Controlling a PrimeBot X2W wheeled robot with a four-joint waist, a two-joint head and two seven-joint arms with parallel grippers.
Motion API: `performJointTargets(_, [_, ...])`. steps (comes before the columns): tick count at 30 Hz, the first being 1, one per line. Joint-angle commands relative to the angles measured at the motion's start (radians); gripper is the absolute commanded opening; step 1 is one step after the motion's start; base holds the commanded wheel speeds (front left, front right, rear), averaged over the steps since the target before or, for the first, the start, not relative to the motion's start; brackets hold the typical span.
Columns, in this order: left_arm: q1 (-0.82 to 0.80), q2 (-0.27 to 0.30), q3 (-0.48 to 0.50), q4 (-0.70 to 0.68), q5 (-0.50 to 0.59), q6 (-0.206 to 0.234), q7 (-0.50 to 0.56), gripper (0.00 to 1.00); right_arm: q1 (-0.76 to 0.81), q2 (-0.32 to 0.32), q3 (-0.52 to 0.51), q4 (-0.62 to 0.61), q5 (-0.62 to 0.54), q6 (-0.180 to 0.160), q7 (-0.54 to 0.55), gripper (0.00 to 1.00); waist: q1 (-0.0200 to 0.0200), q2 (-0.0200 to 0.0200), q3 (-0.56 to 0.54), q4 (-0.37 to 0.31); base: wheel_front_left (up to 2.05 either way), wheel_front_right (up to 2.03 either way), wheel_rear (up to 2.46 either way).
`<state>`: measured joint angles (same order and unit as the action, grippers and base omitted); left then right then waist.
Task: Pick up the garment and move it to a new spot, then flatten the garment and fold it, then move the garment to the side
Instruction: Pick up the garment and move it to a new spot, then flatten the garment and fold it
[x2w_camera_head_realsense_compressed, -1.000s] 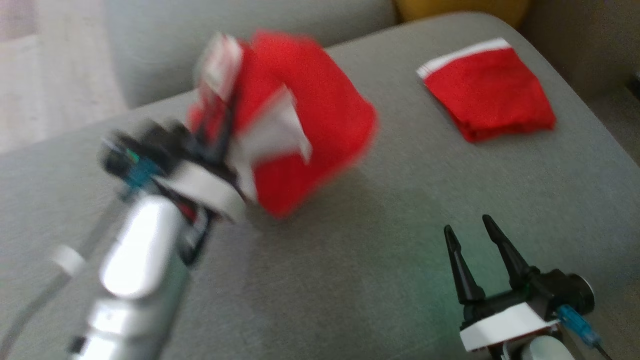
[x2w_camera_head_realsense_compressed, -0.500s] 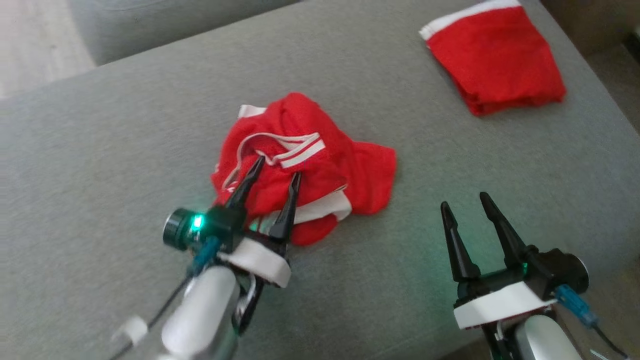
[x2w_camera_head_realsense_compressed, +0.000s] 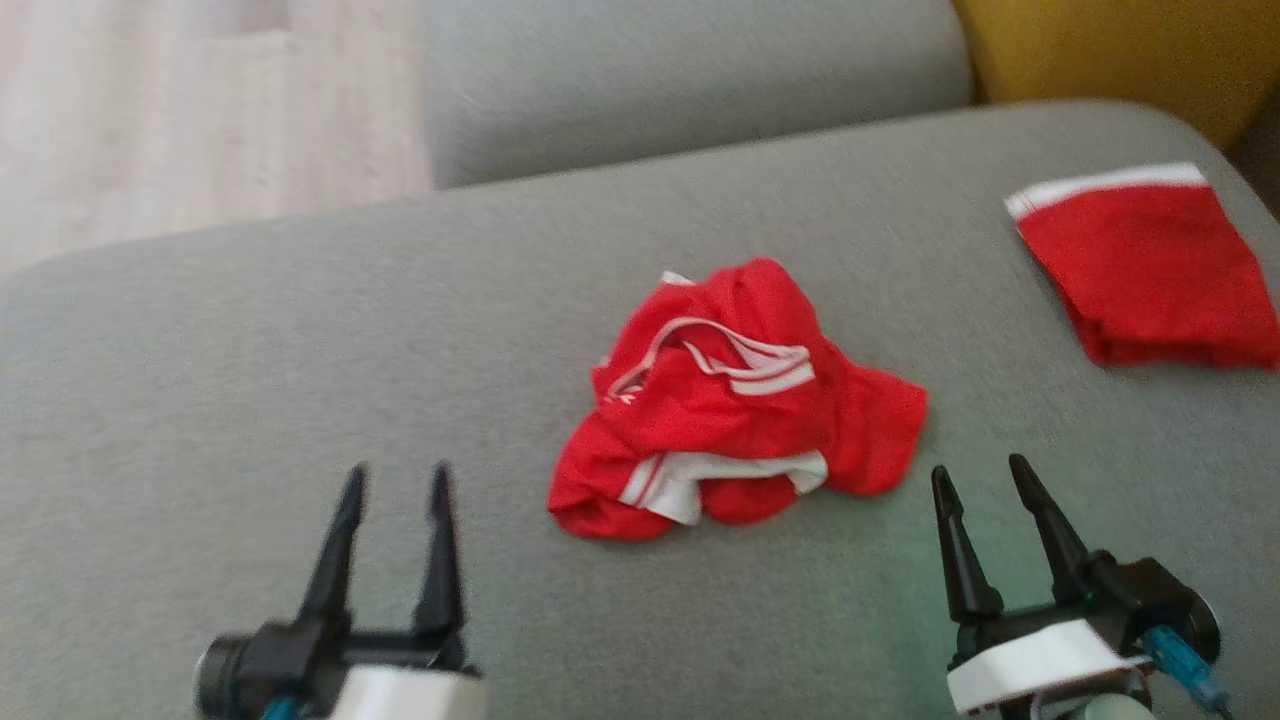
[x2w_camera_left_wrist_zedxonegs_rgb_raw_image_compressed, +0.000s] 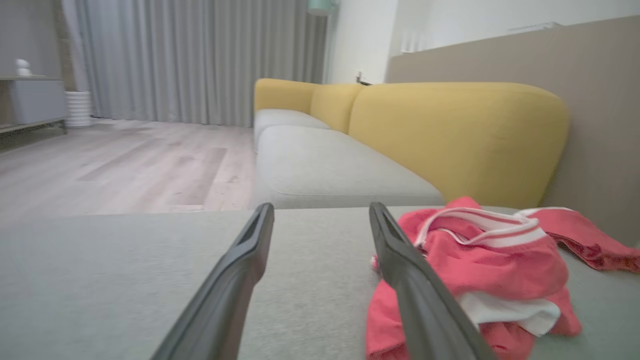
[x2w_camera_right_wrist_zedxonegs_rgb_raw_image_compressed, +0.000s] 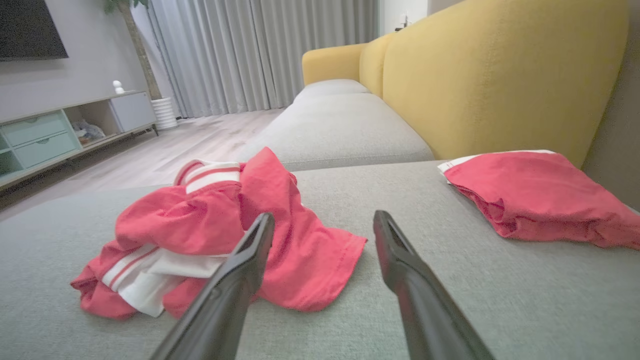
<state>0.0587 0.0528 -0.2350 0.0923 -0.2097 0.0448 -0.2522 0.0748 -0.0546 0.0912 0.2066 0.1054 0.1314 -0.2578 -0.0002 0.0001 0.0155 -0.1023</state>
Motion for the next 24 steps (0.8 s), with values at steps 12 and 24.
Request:
performJointTargets(12, [0.123,-0.002,0.087,-0.092,0.055,0.051,-0.009,1.00,0.028,0.004,0.022,-0.021,0.002,-0.001,-0.004,1.00,0.0002,-0.0001,-0.066,0.088,0.00,0.00,0.00])
performJointTargets(24, [0.116,-0.003,0.062,-0.081,0.059,0.069,-0.009,1.00,0.021,0.004,0.033,-0.016,0.009,-0.001,-0.004,1.00,0.0002,-0.0001,-0.061,0.097,0.00,0.00,0.00])
